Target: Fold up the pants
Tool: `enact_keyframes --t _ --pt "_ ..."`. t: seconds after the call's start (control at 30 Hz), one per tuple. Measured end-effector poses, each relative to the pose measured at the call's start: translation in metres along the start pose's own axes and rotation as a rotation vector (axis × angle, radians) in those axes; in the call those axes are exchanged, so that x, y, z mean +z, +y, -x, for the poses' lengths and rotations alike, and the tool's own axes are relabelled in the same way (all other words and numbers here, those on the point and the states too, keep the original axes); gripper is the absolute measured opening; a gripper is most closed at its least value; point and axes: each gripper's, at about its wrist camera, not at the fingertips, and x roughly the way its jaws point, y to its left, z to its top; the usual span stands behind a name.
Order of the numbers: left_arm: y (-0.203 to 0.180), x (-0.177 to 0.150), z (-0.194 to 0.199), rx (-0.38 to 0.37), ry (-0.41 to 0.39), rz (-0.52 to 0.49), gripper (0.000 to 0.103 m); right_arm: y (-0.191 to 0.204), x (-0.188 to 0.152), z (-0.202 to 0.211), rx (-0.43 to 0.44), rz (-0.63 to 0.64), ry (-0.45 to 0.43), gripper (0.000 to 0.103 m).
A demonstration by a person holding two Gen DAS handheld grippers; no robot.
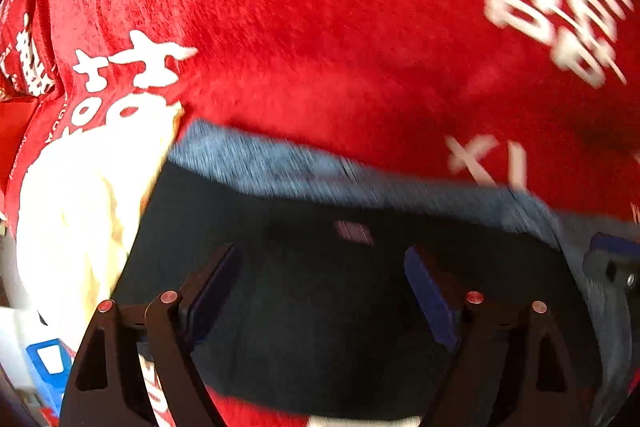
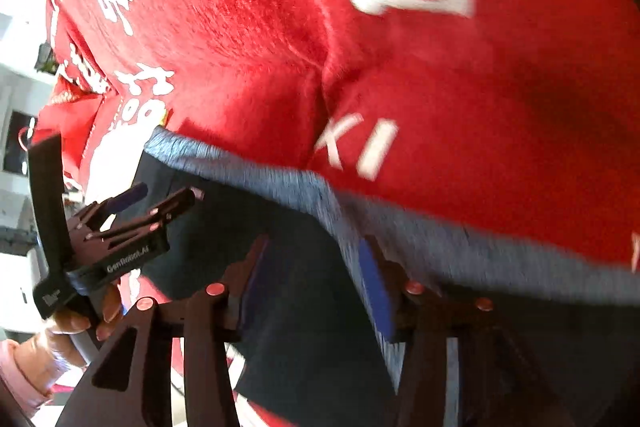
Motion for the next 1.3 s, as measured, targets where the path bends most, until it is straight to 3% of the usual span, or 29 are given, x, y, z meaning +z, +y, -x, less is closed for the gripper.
enact_keyframes --t 0.23,0.63,1.07,1.2,1.3 --pt "-0.047 -0.064 0.031 -0.075 0.056 -0.116 0.085 -0.019 -0.076 0.026 -0.04 -0.131 -0.012 0.05" --pt "-0.118 -0.15 0.082 -0.237 0.066 -0.306 0.085 -0.042 -0.235 0.077 -0.133 -0.412 -0.113 0.052" --pt "-0.169 -0.194 0.089 -0.356 0.15 -0.426 0.085 -0.086 -0.369 0.115 -0.232 -0.667 -0.176 0.055" --pt "-0.198 -0.187 0.084 -0.38 0.154 -0.426 0.085 -0.117 -0.399 0.125 -0.239 -0.753 -0.213 0.055" --pt "-0.219 -0.175 0.074 -0.423 0.174 -0.369 0.085 -0.14 -0.415 0.13 -0.239 -0.774 -0.241 0.055"
